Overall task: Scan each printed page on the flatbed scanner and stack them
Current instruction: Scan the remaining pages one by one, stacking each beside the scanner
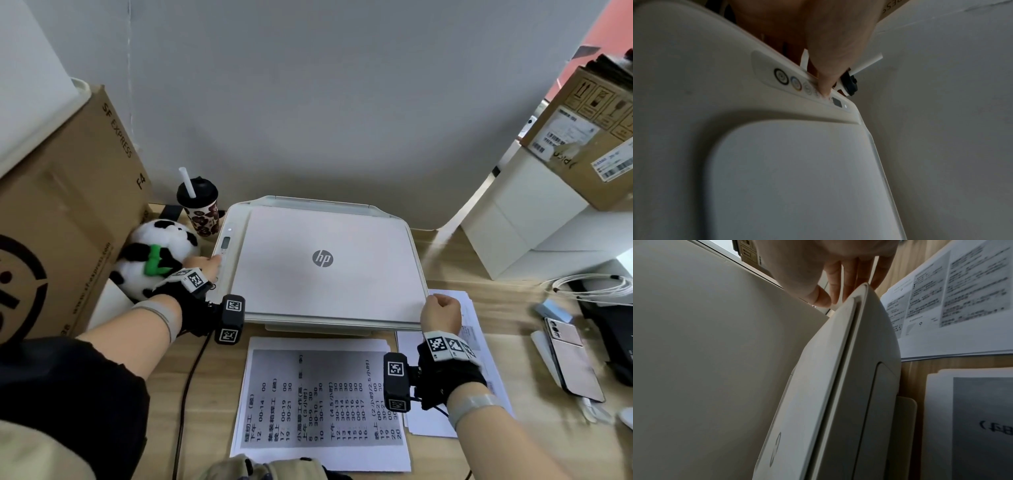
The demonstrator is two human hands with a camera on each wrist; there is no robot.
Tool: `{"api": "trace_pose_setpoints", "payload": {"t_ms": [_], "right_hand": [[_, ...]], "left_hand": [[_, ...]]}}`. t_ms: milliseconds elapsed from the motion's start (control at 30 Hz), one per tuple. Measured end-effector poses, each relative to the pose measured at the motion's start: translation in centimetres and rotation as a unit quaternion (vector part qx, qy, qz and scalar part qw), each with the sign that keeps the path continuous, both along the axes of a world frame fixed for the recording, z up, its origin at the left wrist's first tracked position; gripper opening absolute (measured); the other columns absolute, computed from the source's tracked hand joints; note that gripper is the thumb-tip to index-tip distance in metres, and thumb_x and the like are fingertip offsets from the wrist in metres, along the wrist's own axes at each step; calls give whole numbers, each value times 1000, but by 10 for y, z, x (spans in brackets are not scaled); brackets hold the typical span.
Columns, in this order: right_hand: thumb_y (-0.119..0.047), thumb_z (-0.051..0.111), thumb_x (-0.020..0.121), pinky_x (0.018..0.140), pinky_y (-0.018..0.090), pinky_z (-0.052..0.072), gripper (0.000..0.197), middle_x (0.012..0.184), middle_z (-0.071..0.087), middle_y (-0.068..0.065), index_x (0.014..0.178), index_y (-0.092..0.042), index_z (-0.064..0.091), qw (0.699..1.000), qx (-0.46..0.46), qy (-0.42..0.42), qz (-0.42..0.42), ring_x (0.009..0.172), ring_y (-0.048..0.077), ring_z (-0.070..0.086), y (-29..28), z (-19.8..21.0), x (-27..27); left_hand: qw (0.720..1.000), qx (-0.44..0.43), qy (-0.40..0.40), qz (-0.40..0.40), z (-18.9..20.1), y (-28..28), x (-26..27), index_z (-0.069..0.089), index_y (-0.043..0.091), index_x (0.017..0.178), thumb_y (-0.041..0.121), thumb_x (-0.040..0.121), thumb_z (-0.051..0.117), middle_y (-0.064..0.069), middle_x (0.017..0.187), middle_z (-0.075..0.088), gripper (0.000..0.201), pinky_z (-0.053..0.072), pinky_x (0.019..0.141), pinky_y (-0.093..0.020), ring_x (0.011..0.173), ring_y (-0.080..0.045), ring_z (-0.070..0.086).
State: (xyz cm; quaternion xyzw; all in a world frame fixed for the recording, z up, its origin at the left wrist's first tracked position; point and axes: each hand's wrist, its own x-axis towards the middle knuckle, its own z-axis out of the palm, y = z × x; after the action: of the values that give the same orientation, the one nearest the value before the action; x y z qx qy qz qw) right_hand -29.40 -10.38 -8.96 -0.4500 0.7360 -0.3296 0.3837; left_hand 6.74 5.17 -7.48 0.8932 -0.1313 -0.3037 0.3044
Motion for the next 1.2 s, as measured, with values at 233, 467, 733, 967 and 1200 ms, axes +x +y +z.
{"api": "trace_pose_setpoints", "payload": {"t_ms": [233, 467, 733, 967, 1200], "right_hand": [[-10, 32, 98, 97, 34, 37, 35, 128, 57, 17, 124, -8, 57, 999, 9, 20, 25, 117, 36, 50, 14, -7, -7], [-19, 35, 101, 102, 37, 37, 38, 133, 54, 17, 129, -4, 55, 998, -17, -34, 41, 122, 34, 48, 12, -30, -15], [-14, 32, 101, 107, 44, 38, 39, 139, 50, 13, 135, -10, 49, 994, -43, -91, 40, 121, 28, 48, 26, -35, -12], [-13, 30, 101, 108, 49, 37, 40, 138, 48, 8, 137, -17, 46, 989, -31, -131, 54, 127, 29, 44, 33, -33, -14], [-14, 30, 100, 87, 36, 41, 41, 115, 53, 10, 138, -17, 45, 991, -43, -110, 60, 100, 22, 44, 35, -34, -13]], "left_hand": [[997, 19, -67, 20, -14, 9, -21, 56, -5, 121, 33, 99, 28, -30, 128, 52, 53, 39, 99, -41, 118, -43, 49], [990, 13, -138, 41, -24, 31, -50, 49, -1, 129, 29, 98, 31, -30, 131, 47, 47, 32, 104, -42, 120, -43, 43], [980, -39, -170, 97, -28, 38, -85, 28, 3, 144, 27, 100, 35, -22, 146, 31, 51, 25, 107, -43, 132, -37, 31], [970, -81, -190, 130, -43, 45, -101, 21, 6, 147, 16, 98, 34, -20, 146, 29, 52, 33, 99, -48, 125, -39, 38], [964, -110, -184, 156, -45, 44, -107, 20, 9, 149, 15, 99, 31, -19, 148, 28, 51, 32, 101, -47, 131, -36, 33]]}}
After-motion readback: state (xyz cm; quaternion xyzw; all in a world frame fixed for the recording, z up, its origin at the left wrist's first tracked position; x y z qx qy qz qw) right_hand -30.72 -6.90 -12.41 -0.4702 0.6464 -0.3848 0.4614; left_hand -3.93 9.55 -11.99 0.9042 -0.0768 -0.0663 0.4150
